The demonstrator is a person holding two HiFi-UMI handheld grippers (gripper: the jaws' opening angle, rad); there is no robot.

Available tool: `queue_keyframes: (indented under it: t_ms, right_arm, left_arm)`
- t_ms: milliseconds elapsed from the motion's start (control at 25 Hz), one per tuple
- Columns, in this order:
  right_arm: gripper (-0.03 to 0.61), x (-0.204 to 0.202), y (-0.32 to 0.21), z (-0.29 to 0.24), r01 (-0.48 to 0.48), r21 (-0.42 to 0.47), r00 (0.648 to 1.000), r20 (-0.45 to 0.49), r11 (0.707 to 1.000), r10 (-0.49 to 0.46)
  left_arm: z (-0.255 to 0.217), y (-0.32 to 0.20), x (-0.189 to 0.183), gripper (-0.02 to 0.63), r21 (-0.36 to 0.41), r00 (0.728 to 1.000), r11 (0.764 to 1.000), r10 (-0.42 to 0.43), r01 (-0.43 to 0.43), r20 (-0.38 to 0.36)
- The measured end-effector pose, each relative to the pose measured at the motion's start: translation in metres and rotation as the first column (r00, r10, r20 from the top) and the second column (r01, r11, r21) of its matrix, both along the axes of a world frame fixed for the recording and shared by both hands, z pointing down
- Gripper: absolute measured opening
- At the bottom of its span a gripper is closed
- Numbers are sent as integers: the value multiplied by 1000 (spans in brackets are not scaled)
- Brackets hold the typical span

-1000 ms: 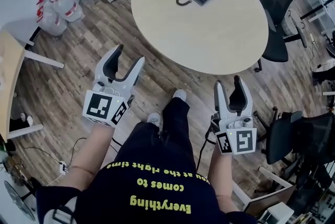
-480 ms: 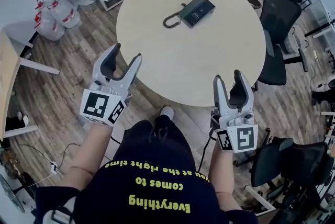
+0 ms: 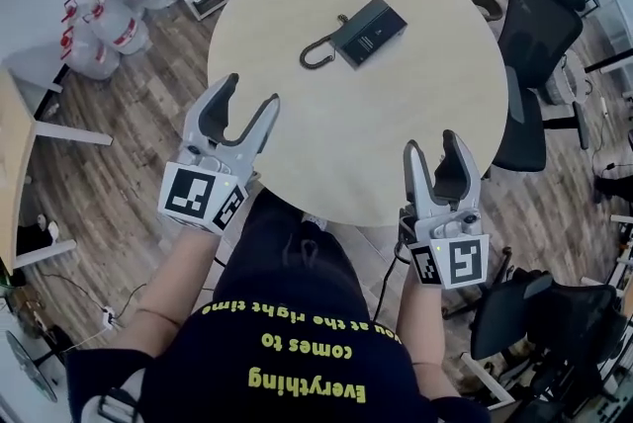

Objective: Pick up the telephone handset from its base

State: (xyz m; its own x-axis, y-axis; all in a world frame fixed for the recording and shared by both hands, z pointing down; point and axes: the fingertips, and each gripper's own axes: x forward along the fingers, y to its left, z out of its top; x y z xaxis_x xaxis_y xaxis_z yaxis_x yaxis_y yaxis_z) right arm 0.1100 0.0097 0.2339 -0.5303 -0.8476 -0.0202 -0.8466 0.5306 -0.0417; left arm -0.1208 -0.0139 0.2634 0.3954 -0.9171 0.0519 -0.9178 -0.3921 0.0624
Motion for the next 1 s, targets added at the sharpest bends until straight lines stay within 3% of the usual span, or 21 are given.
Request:
queue_keyframes:
  t_ms: [520, 800, 1000]
  right_arm:
    - [225, -9, -97, -3, -200, 8, 979, -42, 980, 200]
    - [227, -21, -117, 15, -215, -42, 976, -31, 976, 213]
    - [225, -19, -122, 26, -216, -69, 976, -31, 974, 215]
  left_arm:
    - [28, -132, -9, 265, -81, 986, 983, 164, -164, -1]
    - [47, -163, -5, 265, -110, 977, 971, 212, -211, 2]
    - [58, -171, 6, 265, -150, 973, 961, 226, -230, -42]
